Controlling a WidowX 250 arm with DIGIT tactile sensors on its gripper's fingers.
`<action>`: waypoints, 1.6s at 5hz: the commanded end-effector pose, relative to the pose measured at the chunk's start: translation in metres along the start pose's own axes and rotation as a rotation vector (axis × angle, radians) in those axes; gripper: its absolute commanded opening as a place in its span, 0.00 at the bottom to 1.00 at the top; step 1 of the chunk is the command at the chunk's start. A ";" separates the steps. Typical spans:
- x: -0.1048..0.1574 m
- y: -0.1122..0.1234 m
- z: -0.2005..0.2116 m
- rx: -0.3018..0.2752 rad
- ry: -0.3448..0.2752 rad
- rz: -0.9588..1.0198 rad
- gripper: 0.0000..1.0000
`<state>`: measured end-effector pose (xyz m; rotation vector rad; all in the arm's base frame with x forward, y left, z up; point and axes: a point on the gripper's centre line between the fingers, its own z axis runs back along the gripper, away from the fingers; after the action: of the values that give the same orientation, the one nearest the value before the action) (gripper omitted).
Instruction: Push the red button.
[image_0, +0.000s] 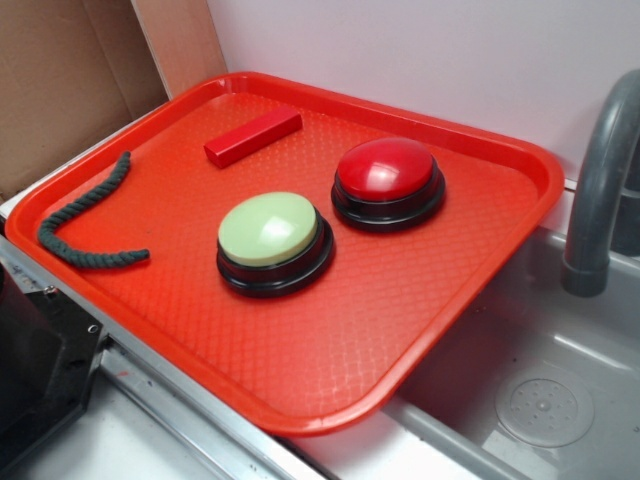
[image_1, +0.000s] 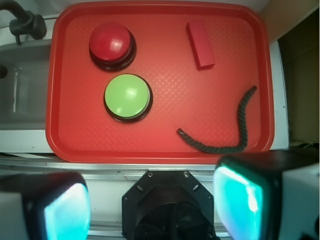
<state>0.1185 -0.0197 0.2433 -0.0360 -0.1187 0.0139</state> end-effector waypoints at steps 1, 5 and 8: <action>0.000 0.000 0.000 0.000 0.000 0.000 1.00; 0.117 -0.080 -0.119 0.047 0.006 -0.019 1.00; 0.156 -0.046 -0.179 0.161 0.051 -0.126 1.00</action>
<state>0.2854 -0.0710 0.0731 0.1436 -0.0148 -0.1078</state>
